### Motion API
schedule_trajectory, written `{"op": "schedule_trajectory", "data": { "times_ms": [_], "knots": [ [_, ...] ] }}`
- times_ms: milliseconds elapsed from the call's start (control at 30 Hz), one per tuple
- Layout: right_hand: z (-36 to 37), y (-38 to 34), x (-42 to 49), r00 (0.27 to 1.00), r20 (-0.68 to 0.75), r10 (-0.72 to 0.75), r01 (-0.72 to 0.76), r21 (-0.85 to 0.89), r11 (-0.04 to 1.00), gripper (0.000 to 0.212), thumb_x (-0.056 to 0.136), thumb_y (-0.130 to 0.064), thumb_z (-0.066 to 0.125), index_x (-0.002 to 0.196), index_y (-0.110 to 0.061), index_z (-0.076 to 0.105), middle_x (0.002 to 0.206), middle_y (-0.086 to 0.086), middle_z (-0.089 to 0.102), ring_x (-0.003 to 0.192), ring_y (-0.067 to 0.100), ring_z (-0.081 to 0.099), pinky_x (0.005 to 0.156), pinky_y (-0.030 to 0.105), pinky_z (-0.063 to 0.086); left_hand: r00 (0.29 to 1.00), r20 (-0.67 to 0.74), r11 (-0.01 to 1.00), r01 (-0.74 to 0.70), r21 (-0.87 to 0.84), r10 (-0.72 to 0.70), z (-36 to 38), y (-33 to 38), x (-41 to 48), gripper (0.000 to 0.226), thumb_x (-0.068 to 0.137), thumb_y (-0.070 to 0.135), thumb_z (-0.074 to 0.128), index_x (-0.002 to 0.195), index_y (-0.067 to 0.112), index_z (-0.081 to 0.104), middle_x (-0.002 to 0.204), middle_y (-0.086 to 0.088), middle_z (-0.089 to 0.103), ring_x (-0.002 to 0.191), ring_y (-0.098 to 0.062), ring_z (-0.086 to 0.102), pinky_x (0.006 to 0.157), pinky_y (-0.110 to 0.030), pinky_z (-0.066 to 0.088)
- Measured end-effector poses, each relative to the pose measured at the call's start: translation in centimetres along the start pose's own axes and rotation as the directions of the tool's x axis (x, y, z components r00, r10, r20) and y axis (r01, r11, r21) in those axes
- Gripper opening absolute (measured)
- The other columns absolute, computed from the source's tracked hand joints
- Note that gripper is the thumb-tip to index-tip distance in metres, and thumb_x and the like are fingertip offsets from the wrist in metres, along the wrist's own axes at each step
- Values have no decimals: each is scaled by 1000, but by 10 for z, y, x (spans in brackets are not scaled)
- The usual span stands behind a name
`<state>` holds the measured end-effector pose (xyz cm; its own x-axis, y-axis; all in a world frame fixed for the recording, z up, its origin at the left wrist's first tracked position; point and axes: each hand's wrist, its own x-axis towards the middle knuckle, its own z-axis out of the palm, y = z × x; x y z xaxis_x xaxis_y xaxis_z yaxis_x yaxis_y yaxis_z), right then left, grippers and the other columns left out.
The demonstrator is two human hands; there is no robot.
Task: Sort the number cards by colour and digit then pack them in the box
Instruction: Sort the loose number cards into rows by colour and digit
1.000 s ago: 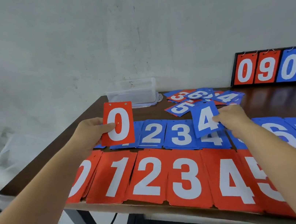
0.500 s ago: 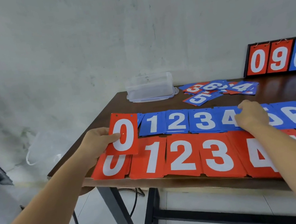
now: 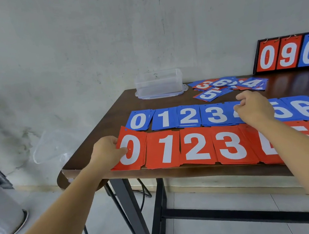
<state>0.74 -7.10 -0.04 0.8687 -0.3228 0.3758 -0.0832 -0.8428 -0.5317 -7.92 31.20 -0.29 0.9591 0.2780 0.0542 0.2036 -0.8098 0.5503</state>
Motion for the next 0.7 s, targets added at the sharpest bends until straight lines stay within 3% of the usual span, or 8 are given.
{"op": "schedule_trajectory", "data": {
  "times_ms": [300, 500, 633, 700],
  "knots": [
    [-2, -12, -21, 999, 10, -43, 43, -23, 999, 36, 91, -18, 64, 127, -16, 57, 118, 8, 62, 107, 25, 58, 72, 32, 43, 991, -131, 965, -3, 261, 39, 15, 3, -5, 54, 88, 44, 64, 133, 17, 50, 124, -8, 55, 109, -24, 57, 89, -37, 53],
    [-2, -12, -28, 998, 45, -48, 49, -16, 999, 37, 92, -20, 63, 128, -18, 56, 112, 5, 64, 108, 23, 56, 81, 38, 50, 984, -73, 968, -143, 206, 161, 28, 41, 2, 48, 92, 30, 60, 136, 16, 49, 128, -10, 53, 115, -27, 53, 92, -40, 49],
    [-7, -7, -22, 998, 49, -47, 48, -14, 999, 34, 93, -20, 61, 127, -19, 57, 109, 2, 64, 108, 21, 55, 77, 35, 48, 963, -42, 958, -258, 125, 265, 46, 80, 12, 27, 88, 21, 59, 113, 12, 59, 101, -7, 59, 99, -26, 55, 75, -35, 48],
    [-10, -2, -16, 998, 46, -41, 41, -6, 999, 32, 93, -19, 60, 125, -19, 58, 110, 1, 65, 108, 21, 55, 75, 34, 47, 957, -26, 953, -287, 97, 290, 56, 99, 19, 42, 90, 24, 62, 129, 12, 55, 118, -8, 60, 111, -25, 56, 89, -40, 50]
  ]
}}
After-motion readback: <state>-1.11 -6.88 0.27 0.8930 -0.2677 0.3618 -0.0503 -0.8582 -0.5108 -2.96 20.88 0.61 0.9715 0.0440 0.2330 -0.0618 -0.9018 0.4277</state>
